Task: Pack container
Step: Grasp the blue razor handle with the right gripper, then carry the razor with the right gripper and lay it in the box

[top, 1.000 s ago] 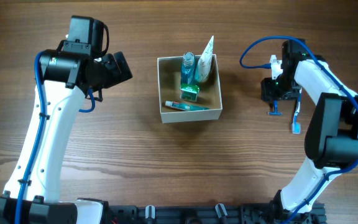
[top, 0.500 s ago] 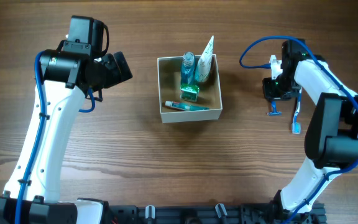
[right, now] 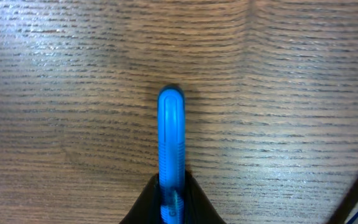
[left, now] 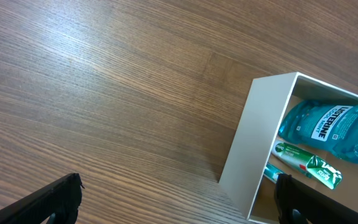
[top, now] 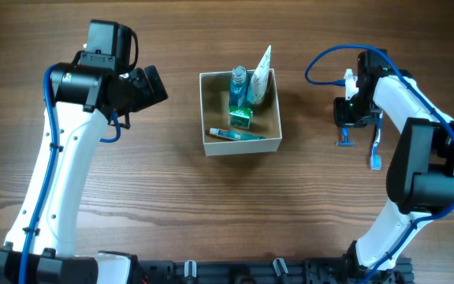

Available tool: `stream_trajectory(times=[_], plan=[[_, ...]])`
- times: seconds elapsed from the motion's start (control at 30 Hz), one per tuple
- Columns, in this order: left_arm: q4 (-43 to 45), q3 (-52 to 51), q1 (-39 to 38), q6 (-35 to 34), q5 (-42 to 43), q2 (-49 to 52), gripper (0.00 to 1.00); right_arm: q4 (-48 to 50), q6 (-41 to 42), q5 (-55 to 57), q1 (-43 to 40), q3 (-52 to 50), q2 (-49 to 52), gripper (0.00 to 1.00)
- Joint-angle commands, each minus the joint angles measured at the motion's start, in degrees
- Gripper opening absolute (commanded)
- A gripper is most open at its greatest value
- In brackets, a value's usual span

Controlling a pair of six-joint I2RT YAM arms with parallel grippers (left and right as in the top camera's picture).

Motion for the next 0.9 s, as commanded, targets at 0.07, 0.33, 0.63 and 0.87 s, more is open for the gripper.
stream_trajectory(times=[0.07, 0.33, 0.63, 0.87], plan=[[-0.2, 0.4, 0.3, -0.1, 0.9, -0.5, 1.0, 0.7, 1.7, -5.4, 0.7, 1.7, -10.2, 0.04], [-0.2, 0.4, 0.3, -0.1, 0.9, -0.5, 1.0, 3.3, -11.4, -15.2, 7.7, 1.7, -26.5, 0.04], [-0.3, 0.4, 0.3, -0.2, 0.9, -0.5, 1.0, 3.4, -33.7, -15.3, 24.2, 1.7, -31.1, 0.04], [0.0, 0.4, 2.7, -3.6, 0.7, -0.5, 1.0, 4.2, -40.4, -15.3, 32.0, 1.5, -28.0, 0.04]])
